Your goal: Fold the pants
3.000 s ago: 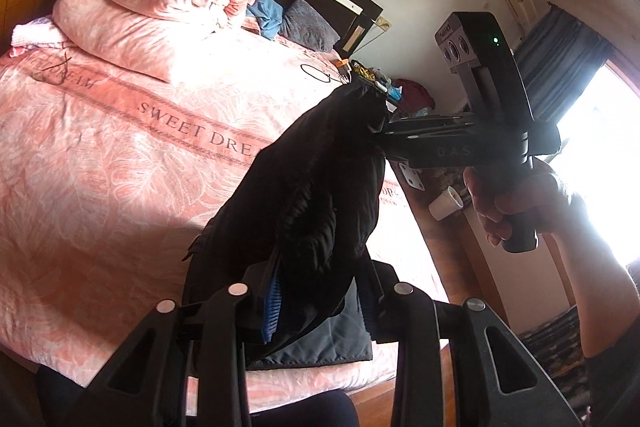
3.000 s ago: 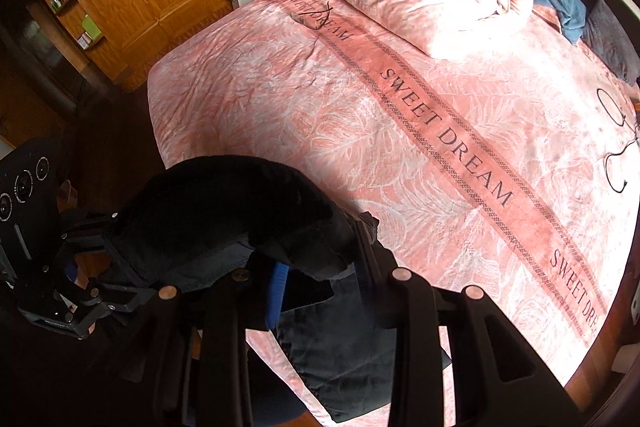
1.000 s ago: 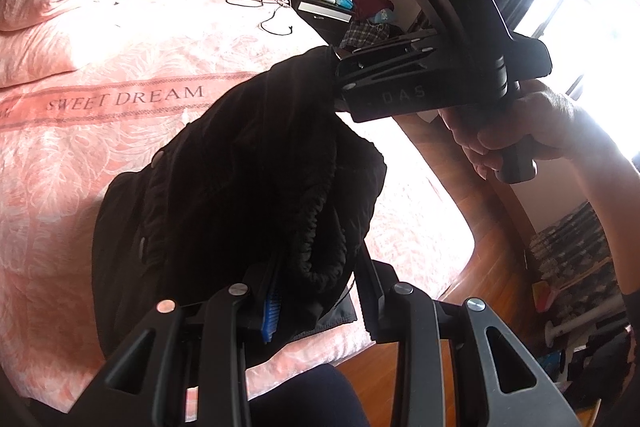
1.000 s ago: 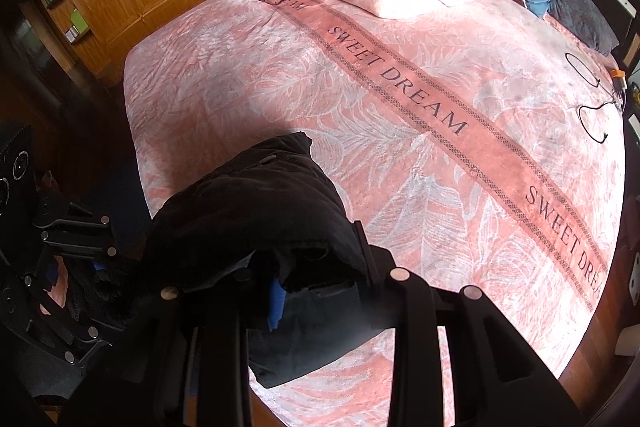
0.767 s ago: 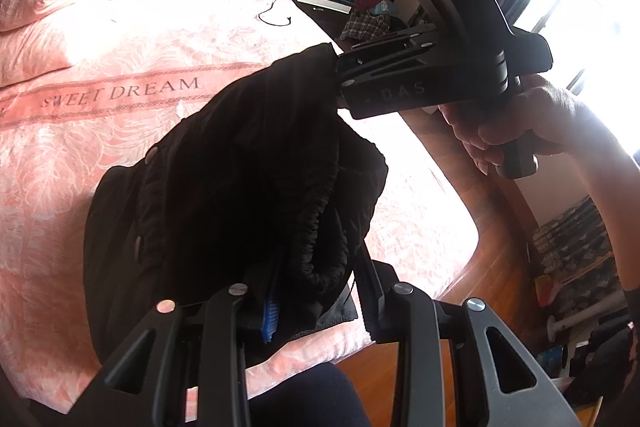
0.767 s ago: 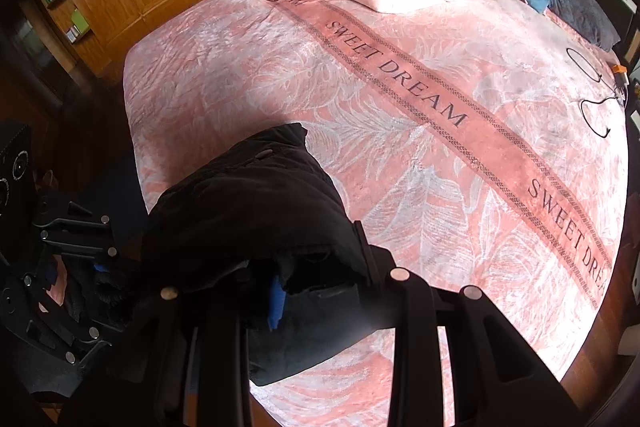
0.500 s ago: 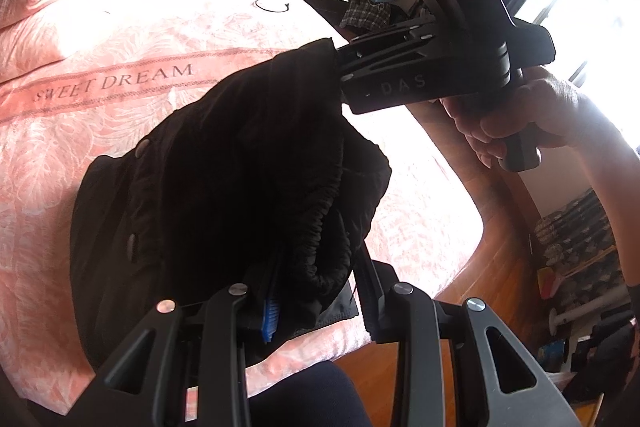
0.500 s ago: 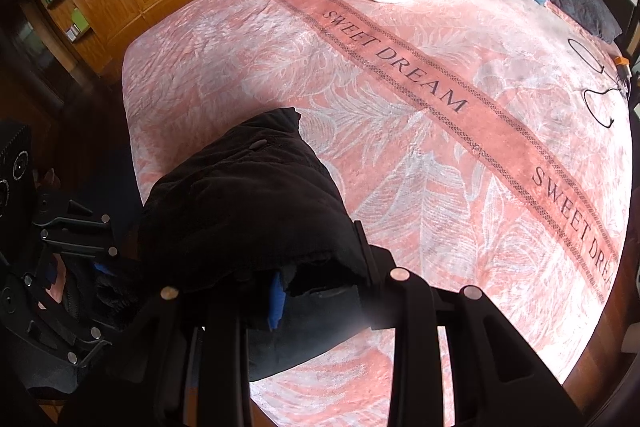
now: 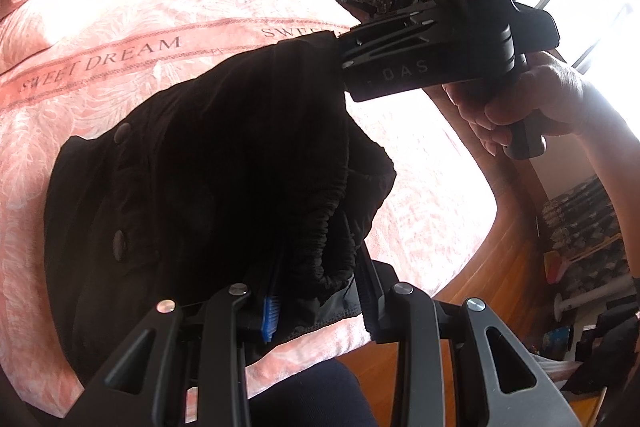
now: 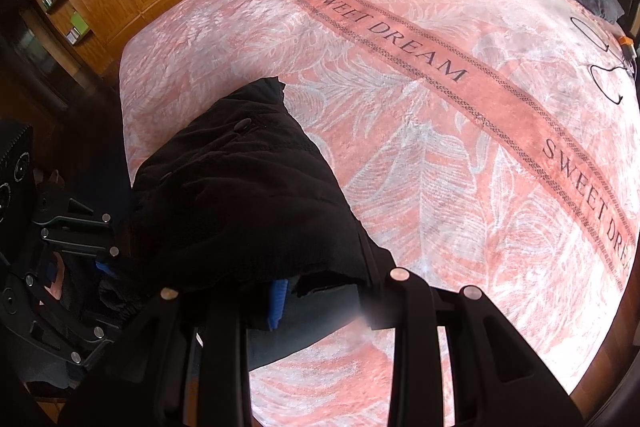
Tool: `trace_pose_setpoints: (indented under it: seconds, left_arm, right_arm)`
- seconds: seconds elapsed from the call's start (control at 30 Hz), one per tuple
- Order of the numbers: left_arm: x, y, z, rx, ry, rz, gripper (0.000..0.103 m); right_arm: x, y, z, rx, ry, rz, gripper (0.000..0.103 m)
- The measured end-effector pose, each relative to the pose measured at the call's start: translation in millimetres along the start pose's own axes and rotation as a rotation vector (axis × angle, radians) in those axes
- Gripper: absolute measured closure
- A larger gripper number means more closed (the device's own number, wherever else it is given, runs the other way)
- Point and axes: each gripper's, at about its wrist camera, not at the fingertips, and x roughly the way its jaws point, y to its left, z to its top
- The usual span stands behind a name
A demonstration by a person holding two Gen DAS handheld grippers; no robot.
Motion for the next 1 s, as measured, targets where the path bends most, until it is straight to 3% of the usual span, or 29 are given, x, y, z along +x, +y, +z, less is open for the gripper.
trace_pose_setpoints:
  seconds: [1.0]
  left_arm:
    - [70, 6, -5, 0.053, 0.138, 0.079, 0.071]
  right_arm:
    - [51, -35, -50, 0.057, 0.026, 0.032, 0.075]
